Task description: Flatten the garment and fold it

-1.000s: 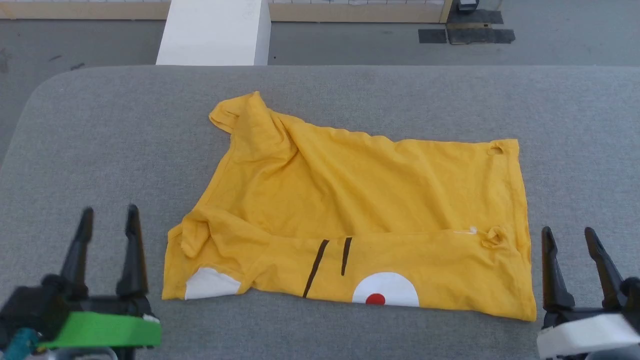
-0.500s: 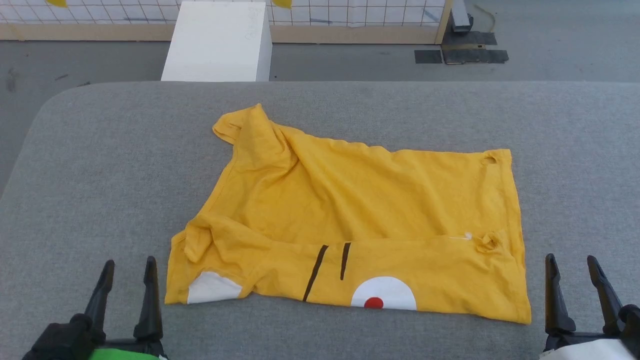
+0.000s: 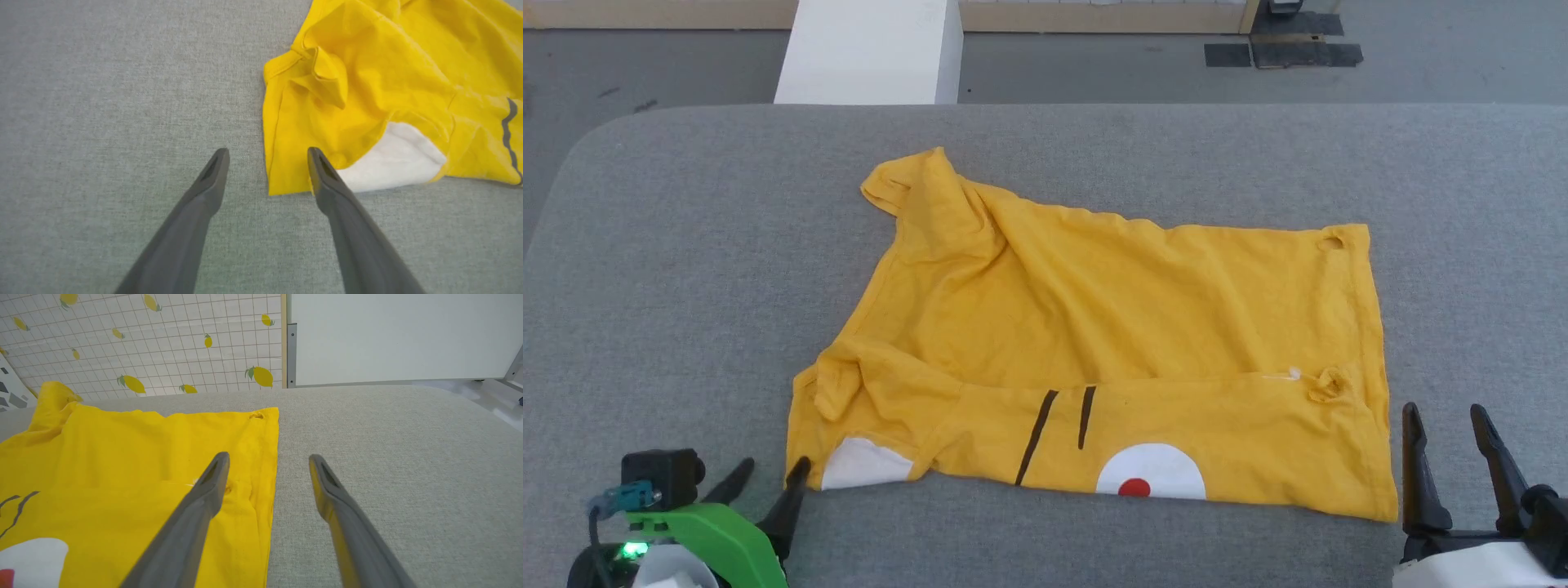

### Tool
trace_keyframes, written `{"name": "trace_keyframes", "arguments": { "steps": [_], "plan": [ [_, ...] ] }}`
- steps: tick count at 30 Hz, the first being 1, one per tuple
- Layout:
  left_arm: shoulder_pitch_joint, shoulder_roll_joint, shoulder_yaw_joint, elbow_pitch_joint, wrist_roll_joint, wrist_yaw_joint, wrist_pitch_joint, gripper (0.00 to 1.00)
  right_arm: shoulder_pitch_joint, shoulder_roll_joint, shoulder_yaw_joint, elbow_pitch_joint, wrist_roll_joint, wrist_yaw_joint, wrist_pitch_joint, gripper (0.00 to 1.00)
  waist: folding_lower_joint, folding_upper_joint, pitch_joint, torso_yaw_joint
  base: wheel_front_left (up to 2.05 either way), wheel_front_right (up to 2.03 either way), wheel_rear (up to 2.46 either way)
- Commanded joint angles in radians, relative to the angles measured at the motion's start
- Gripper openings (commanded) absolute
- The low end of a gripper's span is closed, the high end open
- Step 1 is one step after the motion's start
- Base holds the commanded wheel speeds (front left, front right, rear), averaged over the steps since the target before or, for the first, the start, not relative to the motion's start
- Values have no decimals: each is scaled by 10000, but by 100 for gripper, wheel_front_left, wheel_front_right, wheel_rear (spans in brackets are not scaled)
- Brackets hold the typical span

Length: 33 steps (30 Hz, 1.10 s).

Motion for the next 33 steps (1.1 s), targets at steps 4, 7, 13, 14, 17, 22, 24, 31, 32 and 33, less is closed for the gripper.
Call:
{"name": "trace_keyframes", "arguments": {
  "steps": [4,7,13,14,17,22,24,31,32,33],
  "plan": [
    [-396,235,-333,427,-943,-65,931,100,-174,3,30,84,-82,-15,-57,100,0,0,210,-173,0,0,0],
    [-495,358,-658,575,-1470,-68,1519,100,-139,3,44,51,-74,-15,-58,100,0,0,302,-258,0,0,0],
    [-744,739,-1700,1024,-2493,-71,2894,89,-149,3,65,43,-97,-15,-58,100,0,0,418,-364,0,0,0],
    [-804,776,-1873,1105,-2671,-71,3026,36,-165,3,75,51,-106,-15,-58,100,0,0,422,-383,0,0,0],
    [-930,877,-2241,1157,-3096,-71,3021,0,-188,3,72,71,-181,-15,-58,100,0,0,376,-430,0,0,0],
    [-1032,1023,-2058,1132,-2906,-72,1660,0,-231,3,-39,-69,-400,-15,45,100,0,0,284,-451,0,0,0],
    [-970,1060,-1903,1082,-2704,-65,1024,0,-305,3,-43,-205,-431,-15,203,100,0,0,250,-460,0,0,0],
    [-355,1071,-1607,230,-2428,154,2,0,-369,3,146,-876,-53,-15,2378,100,0,0,337,-374,0,0,0],
    [-298,1081,-1605,86,-2397,192,-28,0,-337,3,100,-924,51,-15,2844,100,0,0,362,-352,0,0,0],
    [-240,1088,-1595,-59,-2386,227,-54,0,-274,3,20,-991,243,-15,3469,100,0,0,393,-330,0,0,0]
  ]
}}
